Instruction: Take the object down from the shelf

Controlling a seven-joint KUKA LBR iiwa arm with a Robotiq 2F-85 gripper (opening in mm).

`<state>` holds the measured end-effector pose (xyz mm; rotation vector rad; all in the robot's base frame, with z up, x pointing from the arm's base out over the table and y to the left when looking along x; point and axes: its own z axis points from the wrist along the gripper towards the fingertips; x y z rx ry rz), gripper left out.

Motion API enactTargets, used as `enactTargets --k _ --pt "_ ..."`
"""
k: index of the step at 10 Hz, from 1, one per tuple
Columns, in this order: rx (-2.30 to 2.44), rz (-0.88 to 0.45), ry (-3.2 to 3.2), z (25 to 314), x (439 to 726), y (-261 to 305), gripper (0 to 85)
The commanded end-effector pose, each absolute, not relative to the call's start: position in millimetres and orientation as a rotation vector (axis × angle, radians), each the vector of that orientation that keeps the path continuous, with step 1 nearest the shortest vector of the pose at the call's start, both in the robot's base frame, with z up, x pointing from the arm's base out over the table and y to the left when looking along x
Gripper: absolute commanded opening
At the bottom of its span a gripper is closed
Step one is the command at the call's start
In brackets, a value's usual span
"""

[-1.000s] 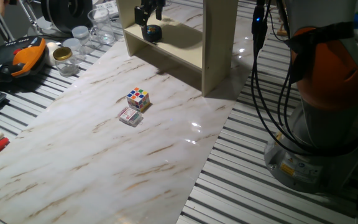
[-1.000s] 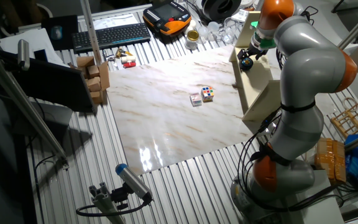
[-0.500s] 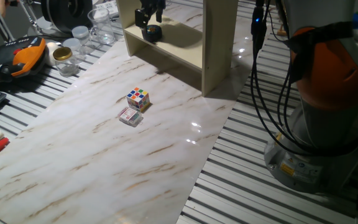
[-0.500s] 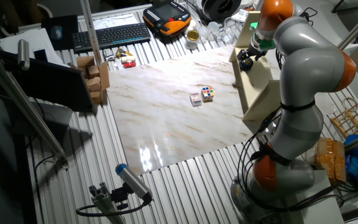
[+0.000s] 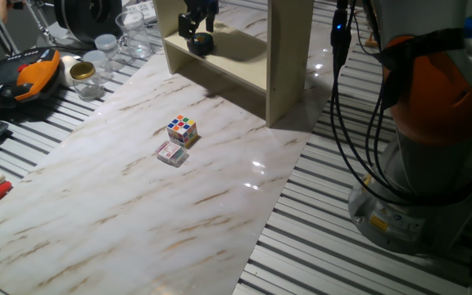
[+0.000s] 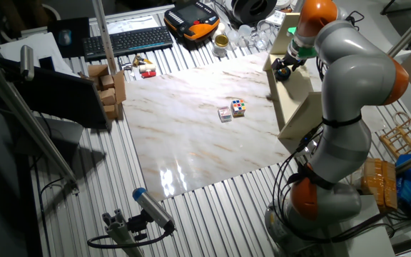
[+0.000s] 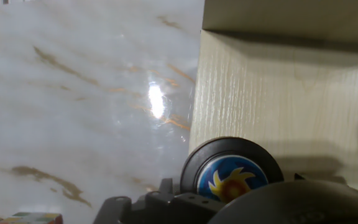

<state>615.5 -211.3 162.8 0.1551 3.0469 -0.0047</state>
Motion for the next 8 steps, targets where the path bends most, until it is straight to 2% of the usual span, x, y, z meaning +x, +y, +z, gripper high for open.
enactTargets --k 1,8 --pt "0.155 -0.004 3.046 161.4 615.3 -210.9 85.0" --pt "0.150 -0.003 3.030 153.5 616.6 -211.3 85.0"
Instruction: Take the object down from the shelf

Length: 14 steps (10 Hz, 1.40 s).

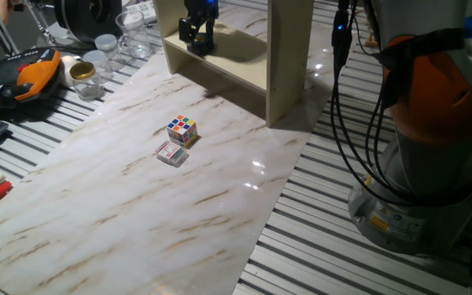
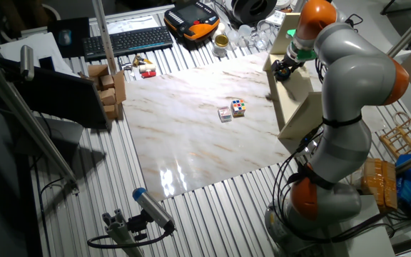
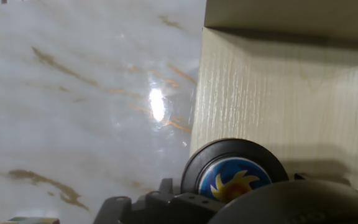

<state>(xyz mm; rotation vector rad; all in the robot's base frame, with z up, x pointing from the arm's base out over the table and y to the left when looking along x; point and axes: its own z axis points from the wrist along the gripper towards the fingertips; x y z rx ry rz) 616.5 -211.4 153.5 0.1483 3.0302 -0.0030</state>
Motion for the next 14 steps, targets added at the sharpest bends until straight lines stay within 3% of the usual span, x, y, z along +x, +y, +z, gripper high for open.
enactTargets --k 1,3,6,7,10,14 --pt "0.140 -0.001 3.029 152.6 617.0 -211.2 85.0" --pt "0.134 0.001 3.029 151.1 617.8 -211.1 85.0" --pt "0.084 0.018 3.054 153.3 618.8 -209.9 34.0" --pt "0.070 0.015 3.059 153.9 618.9 -209.0 0.0" --pt "0.067 0.010 3.058 157.9 619.9 -204.8 0.0" --pt "0.097 -0.022 3.070 186.1 616.5 -177.5 0.0"
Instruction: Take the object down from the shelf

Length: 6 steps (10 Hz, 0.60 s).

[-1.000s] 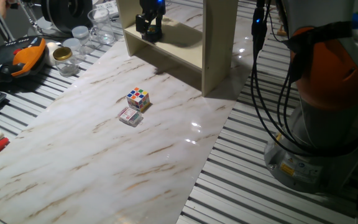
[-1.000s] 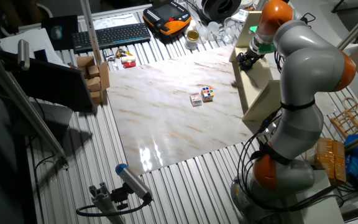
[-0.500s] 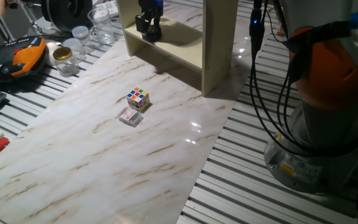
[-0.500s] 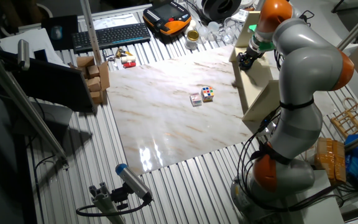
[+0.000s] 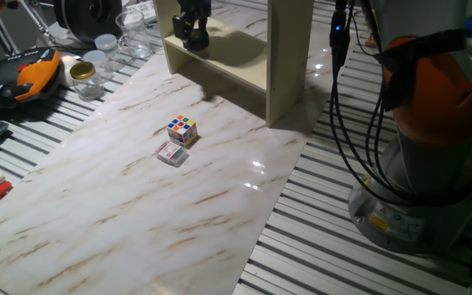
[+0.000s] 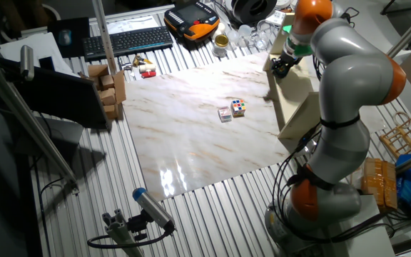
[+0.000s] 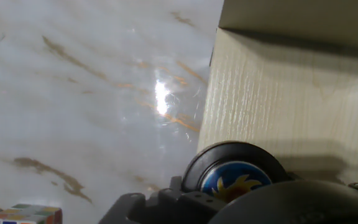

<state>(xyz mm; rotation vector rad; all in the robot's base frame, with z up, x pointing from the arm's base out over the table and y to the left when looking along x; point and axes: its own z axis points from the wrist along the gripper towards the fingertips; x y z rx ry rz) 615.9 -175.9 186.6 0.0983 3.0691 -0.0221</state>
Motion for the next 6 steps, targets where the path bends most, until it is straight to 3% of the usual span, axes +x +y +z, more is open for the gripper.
enactTargets --k 1,6 --pt "0.104 -0.024 3.065 188.1 614.9 -168.6 0.0" --pt "0.185 -0.022 3.052 183.2 606.8 -116.1 0.0"
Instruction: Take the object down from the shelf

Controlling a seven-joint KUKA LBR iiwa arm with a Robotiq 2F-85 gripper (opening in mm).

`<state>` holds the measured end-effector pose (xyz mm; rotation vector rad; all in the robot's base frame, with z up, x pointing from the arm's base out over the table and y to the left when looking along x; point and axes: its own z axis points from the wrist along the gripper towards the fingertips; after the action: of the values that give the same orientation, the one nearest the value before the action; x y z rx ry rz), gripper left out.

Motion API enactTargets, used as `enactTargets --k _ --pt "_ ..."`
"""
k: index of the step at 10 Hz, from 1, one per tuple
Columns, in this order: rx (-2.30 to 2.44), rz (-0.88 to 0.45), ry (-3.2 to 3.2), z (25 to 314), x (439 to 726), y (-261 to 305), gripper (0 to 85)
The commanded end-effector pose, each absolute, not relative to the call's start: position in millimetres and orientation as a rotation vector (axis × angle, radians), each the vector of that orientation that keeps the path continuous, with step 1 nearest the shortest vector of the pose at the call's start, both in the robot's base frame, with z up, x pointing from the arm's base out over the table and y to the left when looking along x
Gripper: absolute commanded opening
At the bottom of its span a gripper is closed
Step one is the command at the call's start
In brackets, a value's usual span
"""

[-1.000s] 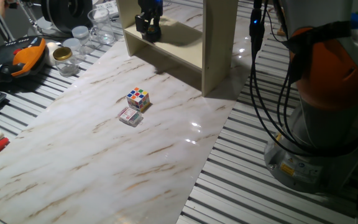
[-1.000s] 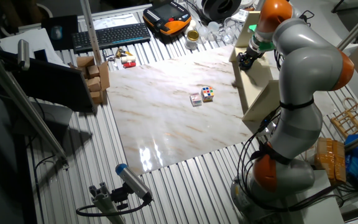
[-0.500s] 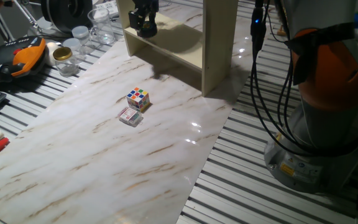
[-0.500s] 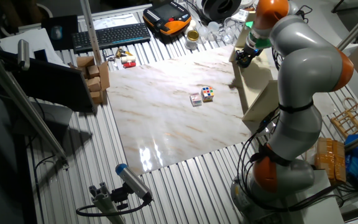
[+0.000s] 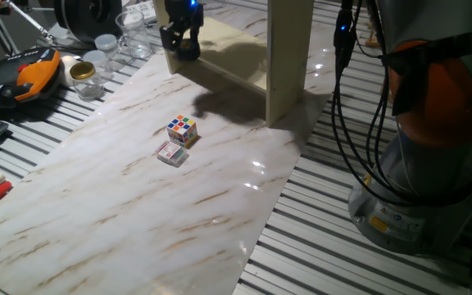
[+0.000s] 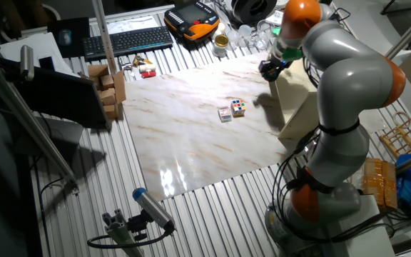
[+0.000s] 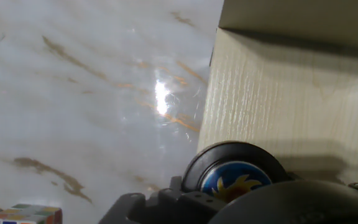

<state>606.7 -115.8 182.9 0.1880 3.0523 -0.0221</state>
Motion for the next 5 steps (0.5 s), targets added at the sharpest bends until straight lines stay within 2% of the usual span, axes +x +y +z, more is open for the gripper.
enactTargets --k 1,5 --pt "0.197 -0.019 3.051 180.6 605.7 -108.9 0.0" --pt "0.191 -0.005 3.027 155.8 597.5 -91.7 0.0"
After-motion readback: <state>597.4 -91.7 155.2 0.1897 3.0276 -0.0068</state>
